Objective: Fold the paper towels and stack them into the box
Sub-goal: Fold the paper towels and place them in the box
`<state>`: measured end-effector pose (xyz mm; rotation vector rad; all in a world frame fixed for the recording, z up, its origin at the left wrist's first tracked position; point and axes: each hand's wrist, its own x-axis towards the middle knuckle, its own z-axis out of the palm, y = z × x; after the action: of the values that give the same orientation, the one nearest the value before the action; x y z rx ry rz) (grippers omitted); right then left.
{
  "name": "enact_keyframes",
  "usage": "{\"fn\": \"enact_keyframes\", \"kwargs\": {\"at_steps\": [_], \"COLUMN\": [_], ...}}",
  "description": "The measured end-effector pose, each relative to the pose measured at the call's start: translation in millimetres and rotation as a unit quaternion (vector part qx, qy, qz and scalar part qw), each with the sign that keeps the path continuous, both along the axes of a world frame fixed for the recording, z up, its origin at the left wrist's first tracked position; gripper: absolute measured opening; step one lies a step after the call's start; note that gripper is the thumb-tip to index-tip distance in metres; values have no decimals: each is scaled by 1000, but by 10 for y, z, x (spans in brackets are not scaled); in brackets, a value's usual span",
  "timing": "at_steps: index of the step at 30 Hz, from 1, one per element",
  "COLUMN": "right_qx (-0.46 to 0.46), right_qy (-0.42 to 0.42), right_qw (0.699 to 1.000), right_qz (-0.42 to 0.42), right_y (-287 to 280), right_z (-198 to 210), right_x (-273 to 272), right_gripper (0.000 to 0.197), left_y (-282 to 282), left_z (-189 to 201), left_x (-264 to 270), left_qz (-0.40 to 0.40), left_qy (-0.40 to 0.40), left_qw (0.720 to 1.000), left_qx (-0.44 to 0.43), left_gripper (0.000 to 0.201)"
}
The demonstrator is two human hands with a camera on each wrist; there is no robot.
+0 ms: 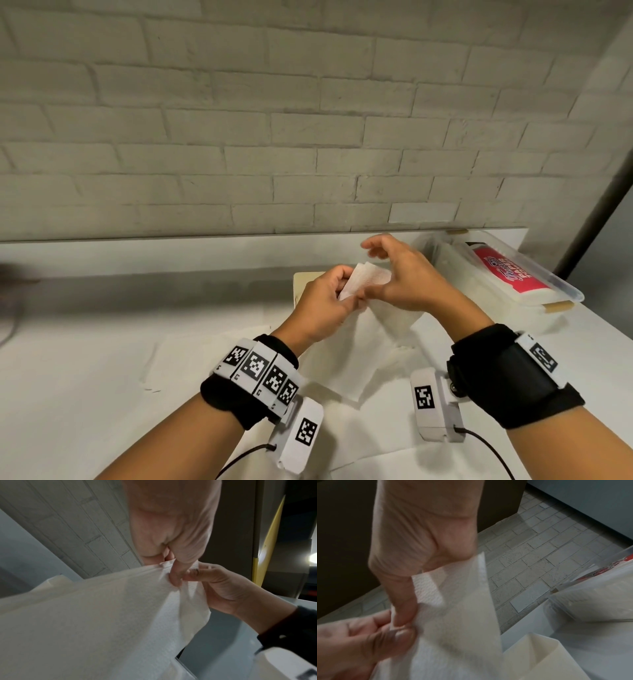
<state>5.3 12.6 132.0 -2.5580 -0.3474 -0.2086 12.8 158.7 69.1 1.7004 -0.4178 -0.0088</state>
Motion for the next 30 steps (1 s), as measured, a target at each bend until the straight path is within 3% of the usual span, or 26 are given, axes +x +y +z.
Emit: {"fn": "enact_keyframes", "kwargs": {"at_steps": [5,10,16,21,23,25,30], "right_qx": [5,72,185,279,307,310,162], "right_qy": [36,-34,-53,-16,17,58,149], "right_qw": [997,997,980,953,941,934,952], "right_qz": [61,14,-46,-118,-142,-166,-211], "right_y": [-15,-106,-320,-425,-443,-458,-436], "right_z": [137,171,-16,-355,-550,-728,-916], "right_x": [46,224,608,1020,1171,1278,1359], "right_gripper": [74,56,51,32,36,42,34], "left_y": [52,280,563,564,509,442,324], "left_z": [47,8,-63,-10,-37,-71,-90], "left_x": [92,222,578,960,1096,1187,1288], "left_qz": [7,-8,56,184,235,252,183], "left_qy": [15,37,85,102,85,59,115], "left_qw": [1000,991,994,977,968,953,915], "left_qx": [15,128,37,-33,27,155,342], "left_gripper": [36,26,26,32,31,30,28]}}
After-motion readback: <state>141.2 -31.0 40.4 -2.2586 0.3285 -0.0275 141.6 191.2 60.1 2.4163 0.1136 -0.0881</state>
